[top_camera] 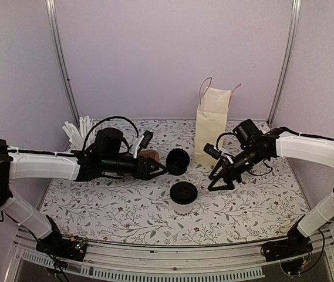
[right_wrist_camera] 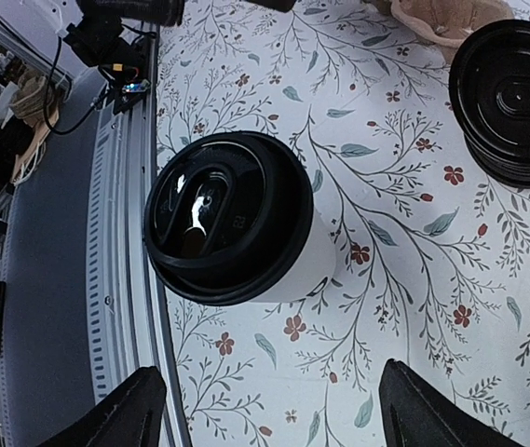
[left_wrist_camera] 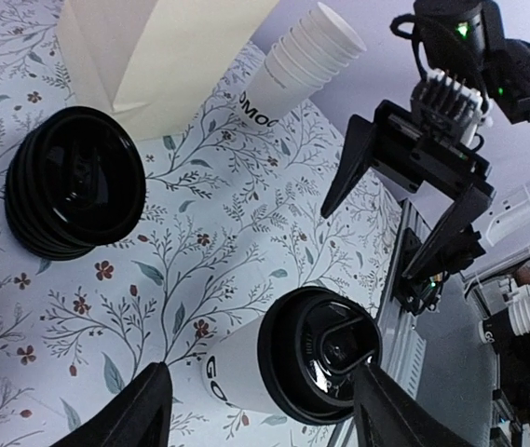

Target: Pack the takeout coffee

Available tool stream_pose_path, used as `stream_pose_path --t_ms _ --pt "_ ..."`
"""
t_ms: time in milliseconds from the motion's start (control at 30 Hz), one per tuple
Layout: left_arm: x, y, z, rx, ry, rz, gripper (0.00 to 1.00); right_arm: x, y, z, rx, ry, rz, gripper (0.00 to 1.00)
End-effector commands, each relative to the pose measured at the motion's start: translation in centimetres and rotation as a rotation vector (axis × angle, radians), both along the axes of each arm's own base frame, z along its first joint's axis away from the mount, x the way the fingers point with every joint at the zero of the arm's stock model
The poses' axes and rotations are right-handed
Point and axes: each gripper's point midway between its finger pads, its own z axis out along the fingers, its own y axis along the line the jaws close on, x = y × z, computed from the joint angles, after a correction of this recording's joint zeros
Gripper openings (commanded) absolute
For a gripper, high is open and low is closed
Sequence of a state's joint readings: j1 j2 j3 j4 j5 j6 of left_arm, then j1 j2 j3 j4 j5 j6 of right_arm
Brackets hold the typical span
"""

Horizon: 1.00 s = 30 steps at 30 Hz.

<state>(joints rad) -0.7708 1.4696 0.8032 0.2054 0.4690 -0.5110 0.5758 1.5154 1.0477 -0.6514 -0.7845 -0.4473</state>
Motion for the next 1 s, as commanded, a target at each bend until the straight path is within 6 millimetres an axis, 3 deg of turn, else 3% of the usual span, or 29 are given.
stream_pose_path --t_ms 0,233,433,600,967 --pt "-0.9 -2.5 0.7 -0.046 -0.022 -0.071 0.69 0.4 1.5 1.6 0.126 0.029 -0.029 0.84" --pt "-1.9 -4.9 -1.9 0.032 -0.017 -0.114 0.69 0.6 2.8 0.1 0.123 0.16 -0.012 0.91" --pt "-2.7 -5.8 -3.3 0.079 -0.015 -0.143 0.69 -1.0 4.6 -1.0 0.096 0.199 0.068 0.95" --pt "-3.2 -6.2 -4.4 0.107 -0.005 -0.16 0.67 -1.9 5.4 -1.5 0.079 0.202 0.102 0.96" --pt "-3.8 -5.5 -7.6 0.175 0.039 -0.156 0.57 -0.6 6.0 -4.1 -0.005 0.214 0.051 0.87"
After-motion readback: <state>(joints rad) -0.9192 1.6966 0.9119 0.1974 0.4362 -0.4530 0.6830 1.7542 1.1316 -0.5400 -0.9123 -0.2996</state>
